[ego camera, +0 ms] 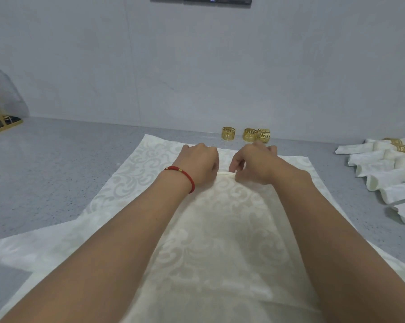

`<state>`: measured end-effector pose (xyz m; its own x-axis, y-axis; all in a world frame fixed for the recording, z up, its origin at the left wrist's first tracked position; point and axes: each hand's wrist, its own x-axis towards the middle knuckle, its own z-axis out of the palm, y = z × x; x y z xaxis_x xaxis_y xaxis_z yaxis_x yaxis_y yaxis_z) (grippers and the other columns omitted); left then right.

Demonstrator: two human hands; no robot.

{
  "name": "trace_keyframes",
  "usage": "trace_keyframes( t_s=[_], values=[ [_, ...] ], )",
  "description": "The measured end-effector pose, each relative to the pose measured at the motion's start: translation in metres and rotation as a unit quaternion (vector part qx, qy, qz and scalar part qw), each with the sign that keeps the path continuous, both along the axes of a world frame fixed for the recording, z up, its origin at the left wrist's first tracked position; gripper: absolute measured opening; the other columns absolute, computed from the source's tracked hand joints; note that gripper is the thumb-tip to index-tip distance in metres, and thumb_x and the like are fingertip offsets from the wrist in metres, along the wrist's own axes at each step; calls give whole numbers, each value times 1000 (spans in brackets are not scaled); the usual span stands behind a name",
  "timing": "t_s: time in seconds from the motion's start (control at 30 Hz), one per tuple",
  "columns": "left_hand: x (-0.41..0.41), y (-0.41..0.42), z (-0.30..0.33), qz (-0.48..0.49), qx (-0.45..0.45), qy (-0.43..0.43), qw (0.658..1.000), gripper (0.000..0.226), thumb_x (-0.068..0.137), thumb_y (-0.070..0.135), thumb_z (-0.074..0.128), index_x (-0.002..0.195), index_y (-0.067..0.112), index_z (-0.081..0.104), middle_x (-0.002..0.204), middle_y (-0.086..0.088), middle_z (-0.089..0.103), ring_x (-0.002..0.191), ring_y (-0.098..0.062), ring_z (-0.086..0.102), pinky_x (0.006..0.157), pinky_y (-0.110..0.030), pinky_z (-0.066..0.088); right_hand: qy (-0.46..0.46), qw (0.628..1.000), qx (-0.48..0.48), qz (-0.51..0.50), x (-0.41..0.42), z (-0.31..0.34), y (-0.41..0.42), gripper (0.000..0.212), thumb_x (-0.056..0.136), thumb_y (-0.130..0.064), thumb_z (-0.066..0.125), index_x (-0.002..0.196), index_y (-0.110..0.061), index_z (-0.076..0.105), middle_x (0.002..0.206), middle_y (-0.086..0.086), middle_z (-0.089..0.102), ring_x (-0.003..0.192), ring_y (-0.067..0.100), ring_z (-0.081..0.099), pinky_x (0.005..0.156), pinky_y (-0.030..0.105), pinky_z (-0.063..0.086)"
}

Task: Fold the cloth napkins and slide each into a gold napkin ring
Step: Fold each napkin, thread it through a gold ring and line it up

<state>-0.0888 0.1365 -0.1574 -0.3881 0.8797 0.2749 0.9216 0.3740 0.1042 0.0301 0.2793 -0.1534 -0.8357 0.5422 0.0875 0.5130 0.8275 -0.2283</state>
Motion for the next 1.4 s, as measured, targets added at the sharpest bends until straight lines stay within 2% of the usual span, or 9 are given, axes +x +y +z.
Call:
trace_keyframes(
  t_s=[0.1, 0.3, 0.6, 0.83, 0.93, 1.0, 1.1, 1.2, 1.4],
  values=[
    [-5, 1, -8, 39, 77, -74, 994, 24, 90, 24, 57, 110, 30, 69, 104, 0, 66, 102, -25, 57, 75, -30, 37, 28, 998, -51, 13, 6, 3, 0, 15, 87, -30, 63, 84, -34, 78, 98, -8, 73, 107, 23, 57, 86, 36, 28],
    [-1, -5, -13, 40, 96, -136, 985, 16, 85, 17, 66, 77, 31, 67, 81, 5, 60, 92, -24, 63, 85, -39, 54, 72, 993, -90, -9, 14, -12, 5, 8, 83, -37, 77, 79, -34, 70, 95, -6, 66, 102, 22, 56, 91, 39, 47],
    [-5, -10, -8, 2, 70, -158, 985, 13, 86, 11, 67, 95, 20, 68, 90, 7, 66, 89, -17, 61, 86, -39, 51, 47, 998, -10, 28, 17, 3, -9, 10, 85, -19, 69, 85, -27, 62, 86, -11, 64, 85, 11, 58, 89, 34, 43],
    [16, -18, 4, -21, -9, 78, 997, 28, 84, 2, 55, 91, 26, 67, 82, 10, 54, 91, -20, 56, 72, -31, 29, -13, 989, 127, 70, 35, 4, -31, 26, 91, -5, 53, 98, -29, 60, 99, -9, 56, 102, 20, 53, 89, 39, 33],
    [27, -26, 4, -33, -54, 168, 984, 29, 84, -4, 50, 83, 23, 60, 84, 3, 54, 86, -22, 51, 73, -34, 25, 48, 989, 121, 64, 50, -14, -37, 28, 95, -12, 51, 109, -27, 70, 108, -6, 61, 108, 20, 55, 93, 40, 39],
    [29, -29, -3, -30, -42, 146, 988, 29, 82, -7, 49, 72, 21, 51, 74, 3, 44, 75, -23, 49, 70, -35, 27, 114, 992, 51, 35, 56, -21, -39, 26, 94, -13, 53, 103, -25, 75, 106, -7, 67, 105, 19, 59, 94, 43, 46],
    [20, -34, -19, -20, 121, -40, 992, 32, 86, 3, 52, 62, 24, 57, 62, 2, 52, 66, -23, 48, 65, -34, 39, 208, 976, -67, -16, 55, -27, -37, 19, 93, -15, 60, 91, -22, 78, 92, -13, 72, 91, 14, 66, 88, 42, 55],
    [20, -39, -22, 50, 218, -183, 957, 20, 93, 18, 60, 104, 22, 76, 87, 3, 74, 82, -11, 56, 85, -27, 46, 260, 961, -79, -49, 49, -33, -36, 14, 94, -21, 66, 101, -20, 78, 94, -7, 75, 91, 16, 68, 90, 44, 55],
    [15, -36, -23, 38, 156, -145, 976, 21, 90, 11, 60, 73, 22, 65, 78, -4, 60, 79, -23, 53, 80, -35, 47, 183, 982, 12, -49, 42, -34, -32, 9, 95, -28, 69, 95, -23, 76, 99, -5, 71, 103, 23, 61, 89, 43, 47]
  ],
)
